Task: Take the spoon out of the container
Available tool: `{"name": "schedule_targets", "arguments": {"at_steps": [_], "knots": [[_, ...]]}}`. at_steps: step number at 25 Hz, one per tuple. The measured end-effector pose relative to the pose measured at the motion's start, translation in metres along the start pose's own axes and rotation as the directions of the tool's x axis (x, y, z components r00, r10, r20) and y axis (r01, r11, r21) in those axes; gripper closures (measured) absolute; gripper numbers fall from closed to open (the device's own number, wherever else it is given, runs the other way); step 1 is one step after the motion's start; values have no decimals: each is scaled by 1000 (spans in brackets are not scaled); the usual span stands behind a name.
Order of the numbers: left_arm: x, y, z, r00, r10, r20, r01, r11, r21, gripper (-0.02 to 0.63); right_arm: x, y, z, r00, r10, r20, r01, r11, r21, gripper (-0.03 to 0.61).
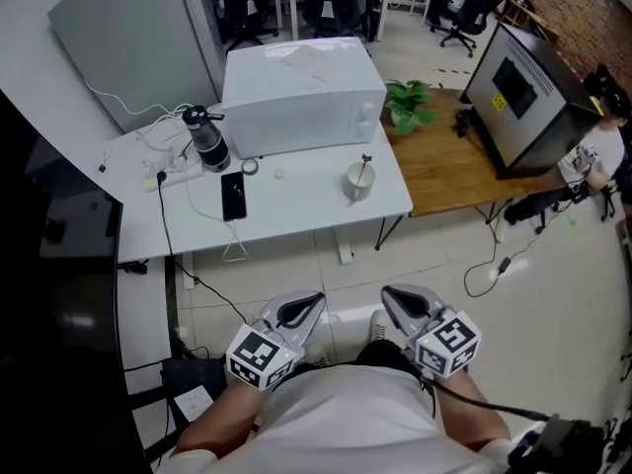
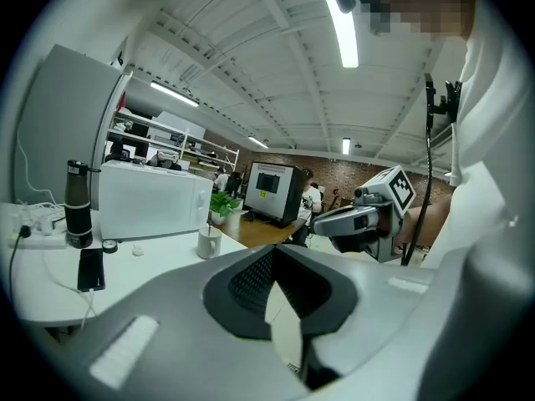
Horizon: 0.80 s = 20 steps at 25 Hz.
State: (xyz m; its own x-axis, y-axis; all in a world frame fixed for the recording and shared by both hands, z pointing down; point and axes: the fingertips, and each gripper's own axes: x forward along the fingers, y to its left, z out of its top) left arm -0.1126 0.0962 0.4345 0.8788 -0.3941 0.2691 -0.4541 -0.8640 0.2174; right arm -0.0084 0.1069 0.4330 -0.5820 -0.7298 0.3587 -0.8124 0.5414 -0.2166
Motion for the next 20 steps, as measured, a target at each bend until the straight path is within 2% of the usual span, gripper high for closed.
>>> {"name": "schedule_targets", "arguments": {"at_steps": [9,16,20], "knots": [[22,19,2,999,19,31,-19,1000,-22,609,12,-22,9,999,18,-38,-20,999,-44,572],[59,48,15,997,77,13,-77,997,-14,609,47,-71,25,995,92,-36,-93,995,-31,572],[94,75,36,992,125,16,-125,992,-9,609,70,-105,43,989,144,-30,-145,989,-40,572]]}}
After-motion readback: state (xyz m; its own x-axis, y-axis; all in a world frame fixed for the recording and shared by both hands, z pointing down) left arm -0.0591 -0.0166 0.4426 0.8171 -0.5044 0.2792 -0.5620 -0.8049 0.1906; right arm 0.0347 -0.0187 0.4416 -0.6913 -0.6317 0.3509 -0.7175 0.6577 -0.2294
